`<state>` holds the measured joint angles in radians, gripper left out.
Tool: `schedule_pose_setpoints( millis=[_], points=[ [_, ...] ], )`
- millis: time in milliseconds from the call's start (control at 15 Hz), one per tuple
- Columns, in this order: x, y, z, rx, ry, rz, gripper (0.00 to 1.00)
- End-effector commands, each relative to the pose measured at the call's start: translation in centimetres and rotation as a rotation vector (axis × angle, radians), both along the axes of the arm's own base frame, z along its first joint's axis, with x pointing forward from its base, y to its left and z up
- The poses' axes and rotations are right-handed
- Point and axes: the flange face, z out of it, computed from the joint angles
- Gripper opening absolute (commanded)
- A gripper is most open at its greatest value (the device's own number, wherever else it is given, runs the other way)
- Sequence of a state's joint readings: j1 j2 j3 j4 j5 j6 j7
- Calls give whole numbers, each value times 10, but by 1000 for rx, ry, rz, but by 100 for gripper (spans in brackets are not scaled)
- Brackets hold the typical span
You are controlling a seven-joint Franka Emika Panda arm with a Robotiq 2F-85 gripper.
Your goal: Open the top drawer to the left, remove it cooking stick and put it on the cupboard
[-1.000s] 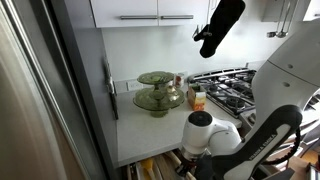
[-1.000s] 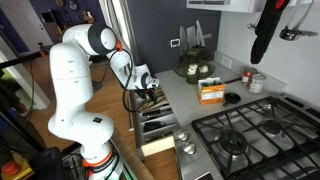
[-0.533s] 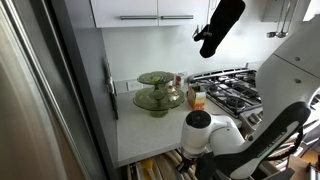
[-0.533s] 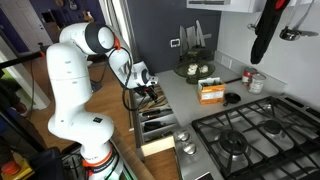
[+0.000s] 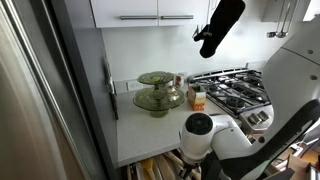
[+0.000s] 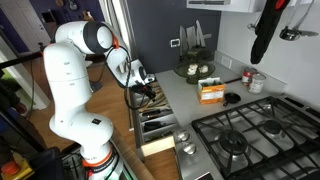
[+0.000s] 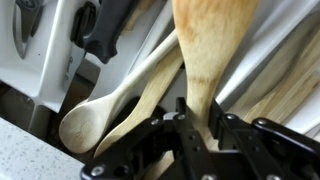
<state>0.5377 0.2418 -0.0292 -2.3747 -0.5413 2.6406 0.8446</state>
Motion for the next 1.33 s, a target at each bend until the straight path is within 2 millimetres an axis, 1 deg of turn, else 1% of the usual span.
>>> schedule_pose_setpoints(
  millis=[0,333,600,800,1067,1200,1267],
  points=[
    [-6,9,2,-22,27,147,6],
    [-14,12,11,-54,49,309,6],
    [-19,18,35,-77,9,390,6],
    [-29,22,54,-78,-10,459,6],
    [-45,21,76,-78,-27,563,6],
    [-46,16,90,-77,-66,546,6],
    [-35,28,78,-69,-45,544,23]
  ],
)
